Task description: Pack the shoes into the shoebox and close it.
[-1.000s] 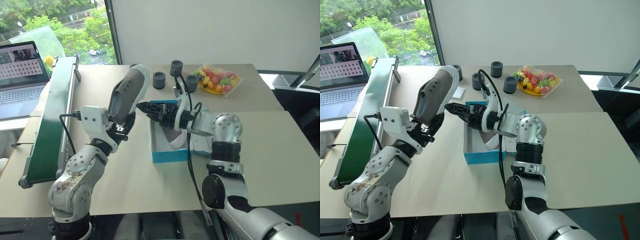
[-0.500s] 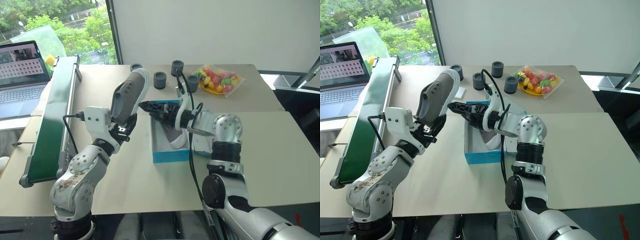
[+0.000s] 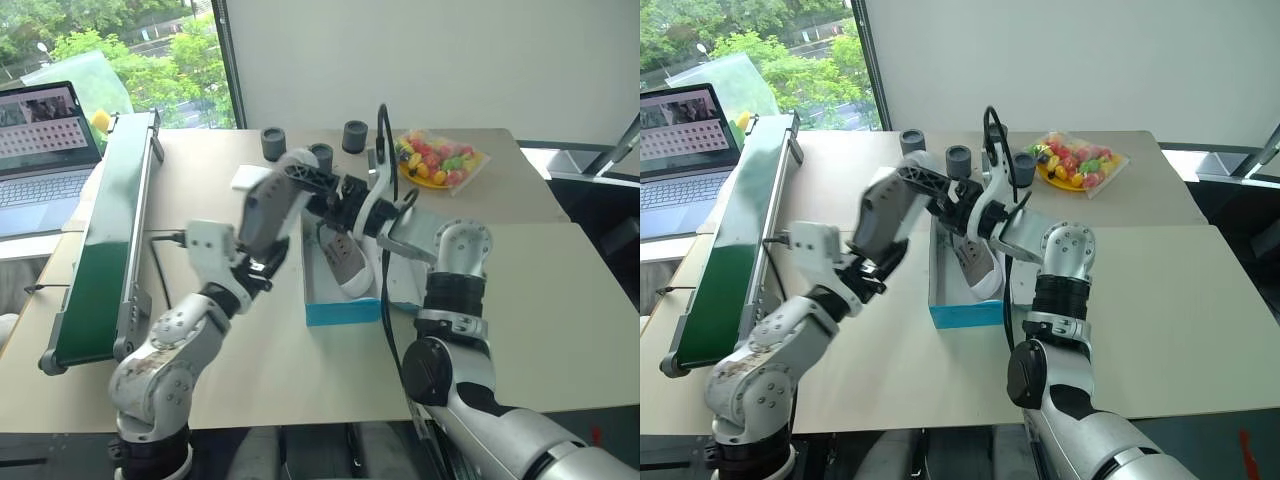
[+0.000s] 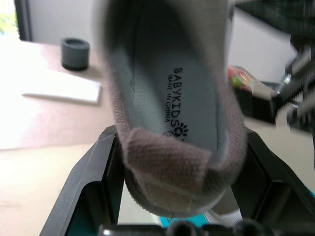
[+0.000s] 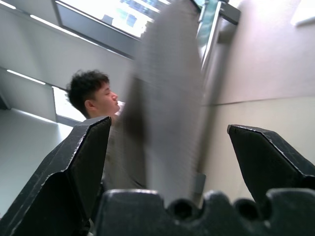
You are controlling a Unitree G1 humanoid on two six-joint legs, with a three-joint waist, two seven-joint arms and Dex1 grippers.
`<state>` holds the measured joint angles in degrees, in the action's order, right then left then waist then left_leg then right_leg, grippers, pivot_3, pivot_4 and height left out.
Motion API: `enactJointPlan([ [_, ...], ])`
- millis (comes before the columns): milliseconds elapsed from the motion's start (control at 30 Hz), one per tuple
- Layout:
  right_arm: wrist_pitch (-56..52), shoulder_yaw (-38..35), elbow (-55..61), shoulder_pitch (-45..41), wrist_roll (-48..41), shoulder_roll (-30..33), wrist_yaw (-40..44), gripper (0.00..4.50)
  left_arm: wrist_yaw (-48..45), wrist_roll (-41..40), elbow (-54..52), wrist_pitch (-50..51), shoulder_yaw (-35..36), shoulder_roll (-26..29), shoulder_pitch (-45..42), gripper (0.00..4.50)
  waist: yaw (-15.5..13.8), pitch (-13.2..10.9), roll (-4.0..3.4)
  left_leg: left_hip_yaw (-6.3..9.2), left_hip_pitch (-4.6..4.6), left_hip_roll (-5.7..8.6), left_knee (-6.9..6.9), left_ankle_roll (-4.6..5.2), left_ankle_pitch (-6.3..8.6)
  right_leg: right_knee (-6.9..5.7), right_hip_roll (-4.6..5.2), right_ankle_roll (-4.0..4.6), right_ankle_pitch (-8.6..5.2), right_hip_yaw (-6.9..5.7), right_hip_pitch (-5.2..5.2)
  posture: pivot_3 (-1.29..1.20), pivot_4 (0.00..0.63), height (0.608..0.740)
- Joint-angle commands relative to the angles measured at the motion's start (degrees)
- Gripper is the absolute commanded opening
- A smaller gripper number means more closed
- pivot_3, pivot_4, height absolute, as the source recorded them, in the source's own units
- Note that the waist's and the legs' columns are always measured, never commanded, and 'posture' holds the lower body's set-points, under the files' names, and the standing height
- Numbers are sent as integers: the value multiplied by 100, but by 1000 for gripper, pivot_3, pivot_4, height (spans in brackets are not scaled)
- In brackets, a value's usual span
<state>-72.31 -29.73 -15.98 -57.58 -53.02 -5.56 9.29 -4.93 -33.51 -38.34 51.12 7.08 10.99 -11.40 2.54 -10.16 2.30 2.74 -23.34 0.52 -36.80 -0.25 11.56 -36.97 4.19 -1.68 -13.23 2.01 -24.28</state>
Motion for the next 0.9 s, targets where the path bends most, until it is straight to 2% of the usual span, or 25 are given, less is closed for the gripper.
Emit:
enactJointPlan([
  [33,104,93,257,-98,-314,-73,16,4500,-125,-154,-104,-5,-80,44,-79,2569,-1,-2,-3,-1,-1,2,0,0,0,-1,2,0,0,1,-1,0,150,740],
  [400,28,436,525,125,-258,-80,-15,4500,-88,-57,-52,-37,-117,160,-154,2569,1,-2,-4,0,-1,1,0,0,0,-1,1,0,0,1,-1,0,150,740],
  [567,111,487,501,152,-218,-32,-53,3137,-53,-11,-54,-93,-84,204,-133,2568,-4,-2,-4,-1,-2,0,0,0,0,-1,1,0,0,1,-2,0,150,740],
  [600,121,494,490,153,-225,-28,-58,2687,-47,3,-57,-103,-80,218,-128,2568,-5,-2,-4,-1,-2,1,0,0,0,0,1,0,0,1,-2,0,150,740],
  [800,137,615,481,141,-270,3,33,680,-22,32,-36,-163,-42,283,-115,2568,-2,-2,-4,-1,-2,0,0,0,0,-1,1,0,0,1,-2,0,150,740],
  [833,119,618,506,134,-325,-7,54,468,-19,31,-35,-165,-38,288,-114,2568,-1,-2,-4,-1,-2,0,0,0,0,-1,1,0,0,2,-2,0,150,740],
  [900,72,617,575,123,-441,-30,97,468,-23,42,-46,-174,-50,310,-105,2568,-4,-2,-4,0,-2,1,0,0,0,0,1,0,0,2,-2,0,150,740],
])
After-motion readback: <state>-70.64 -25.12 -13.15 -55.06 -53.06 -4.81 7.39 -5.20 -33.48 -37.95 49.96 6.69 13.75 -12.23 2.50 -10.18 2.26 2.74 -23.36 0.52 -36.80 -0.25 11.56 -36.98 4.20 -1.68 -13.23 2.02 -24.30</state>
